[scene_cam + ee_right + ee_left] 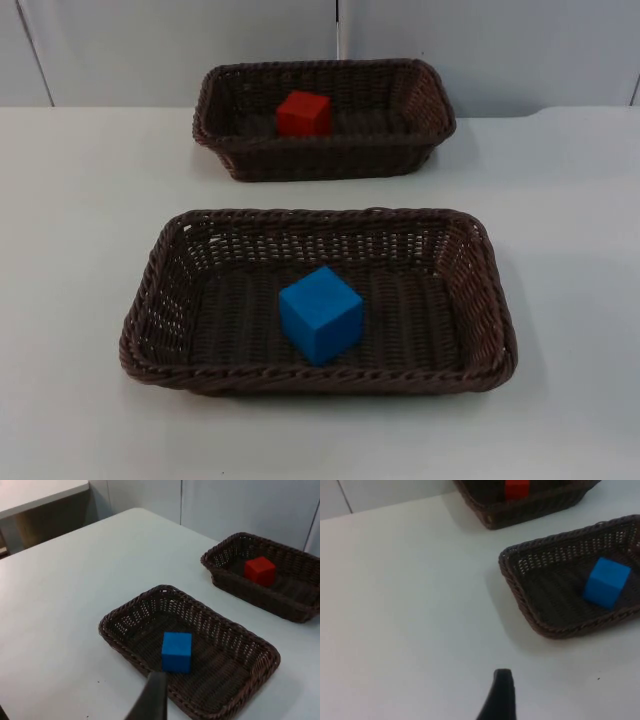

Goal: Pick up one cube with the left hand and place it into the upper basket. Pick up one cube with the right hand and place it into the lower basket.

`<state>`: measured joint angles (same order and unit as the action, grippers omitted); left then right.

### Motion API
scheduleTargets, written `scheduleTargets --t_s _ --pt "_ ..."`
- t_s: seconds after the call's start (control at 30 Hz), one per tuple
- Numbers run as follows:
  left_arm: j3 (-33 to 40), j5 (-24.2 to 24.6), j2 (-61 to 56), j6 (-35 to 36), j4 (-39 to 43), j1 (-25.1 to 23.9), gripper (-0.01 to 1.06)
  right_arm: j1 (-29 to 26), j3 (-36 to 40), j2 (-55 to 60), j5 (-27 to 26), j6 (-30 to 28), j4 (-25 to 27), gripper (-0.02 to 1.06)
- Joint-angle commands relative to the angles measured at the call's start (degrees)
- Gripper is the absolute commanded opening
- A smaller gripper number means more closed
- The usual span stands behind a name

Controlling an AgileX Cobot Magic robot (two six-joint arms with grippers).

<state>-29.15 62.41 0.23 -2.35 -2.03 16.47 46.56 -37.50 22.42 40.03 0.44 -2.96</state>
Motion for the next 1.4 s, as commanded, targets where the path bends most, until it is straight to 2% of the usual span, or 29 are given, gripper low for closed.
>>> scheduleTargets --t_s 0.0,0.4,0.5,0.53,0.67,0.93,1.03,1.13,1.37 --pt "1.0 -0.8 -0.2 0.2 -1.5 0.0 0.72 0.0 0.0 -1.5 1.3 -0.1 -0.1 0.83" --pt "0.8 -0.8 -0.2 0.2 -1.5 0.0 0.72 0.0 0.0 -11.3 11.7 -0.1 -1.0 0.83" --pt "0.8 -0.8 -0.2 0.2 -1.5 0.0 0.72 0.0 0.0 -13.9 16.1 -0.1 -1.4 0.83" --pt "0.8 -0.8 -0.2 0.2 -1.5 0.0 0.72 0.0 0.0 -13.9 16.1 -0.1 -1.4 0.83" --pt "0.8 -0.8 -0.2 0.2 -1.5 0.0 0.72 0.0 0.0 -16.7 21.6 0.2 0.3 0.83" --pt "0.8 -0.8 -0.2 0.2 -1.5 0.0 0.72 0.0 0.0 -22.4 23.9 0.2 0.8 0.83" --pt "0.8 -0.8 -0.2 0.2 -1.5 0.0 0.72 0.0 0.0 -22.4 26.8 0.1 2.1 0.83" --pt "0.8 -0.8 -0.2 0.2 -1.5 0.0 0.72 0.1 1.4 -22.4 26.5 -0.4 2.1 0.83" --pt "0.8 -0.8 -0.2 0.2 -1.6 0.0 0.72 0.1 8.0 -22.4 21.8 -0.4 1.8 0.83"
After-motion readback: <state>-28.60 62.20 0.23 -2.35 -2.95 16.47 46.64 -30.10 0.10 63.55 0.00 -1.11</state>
